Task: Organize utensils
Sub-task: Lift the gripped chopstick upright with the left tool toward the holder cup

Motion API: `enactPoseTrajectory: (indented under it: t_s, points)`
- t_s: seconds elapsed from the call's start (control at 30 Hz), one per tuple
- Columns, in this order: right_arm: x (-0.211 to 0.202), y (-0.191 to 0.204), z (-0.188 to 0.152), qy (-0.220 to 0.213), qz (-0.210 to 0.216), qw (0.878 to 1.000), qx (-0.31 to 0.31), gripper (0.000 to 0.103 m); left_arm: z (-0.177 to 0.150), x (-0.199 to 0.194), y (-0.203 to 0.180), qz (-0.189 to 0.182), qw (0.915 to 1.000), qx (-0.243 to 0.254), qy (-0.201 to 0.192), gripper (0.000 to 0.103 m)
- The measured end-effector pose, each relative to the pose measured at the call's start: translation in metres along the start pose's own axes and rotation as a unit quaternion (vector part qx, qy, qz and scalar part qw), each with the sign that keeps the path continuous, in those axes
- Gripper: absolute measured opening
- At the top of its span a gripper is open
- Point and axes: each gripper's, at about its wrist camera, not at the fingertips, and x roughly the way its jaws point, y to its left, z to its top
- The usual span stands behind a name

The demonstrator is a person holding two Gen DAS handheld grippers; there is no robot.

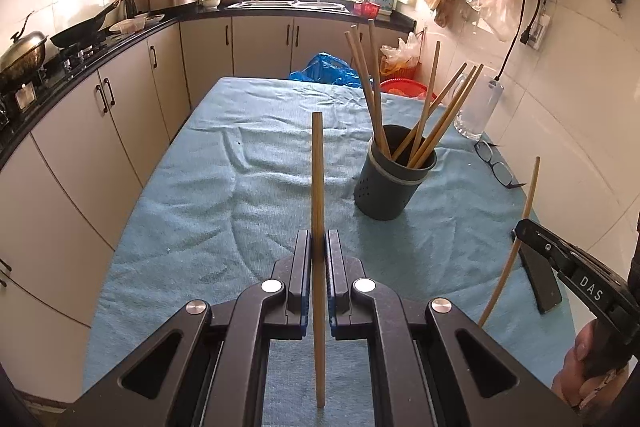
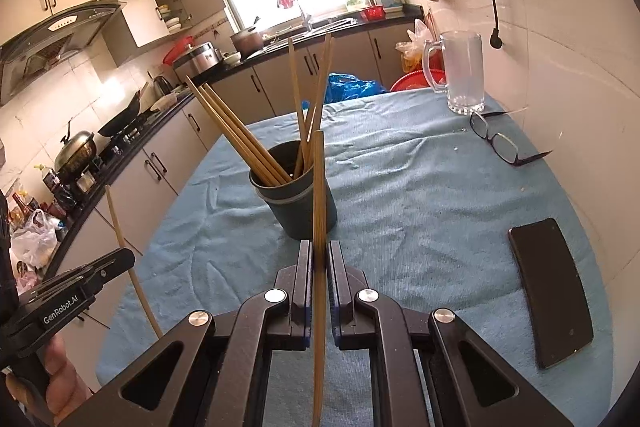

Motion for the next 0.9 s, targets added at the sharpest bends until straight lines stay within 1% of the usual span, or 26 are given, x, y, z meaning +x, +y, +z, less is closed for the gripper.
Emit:
enactPoseTrajectory:
  t_s: [0.9]
  points:
    - [-0.036,-0.001,0.006,-0.046,0.007,0.999,0.007,0.008,0.005,-0.033,-0.012,-0.006,0.9995,0.006,-0.029,0.006]
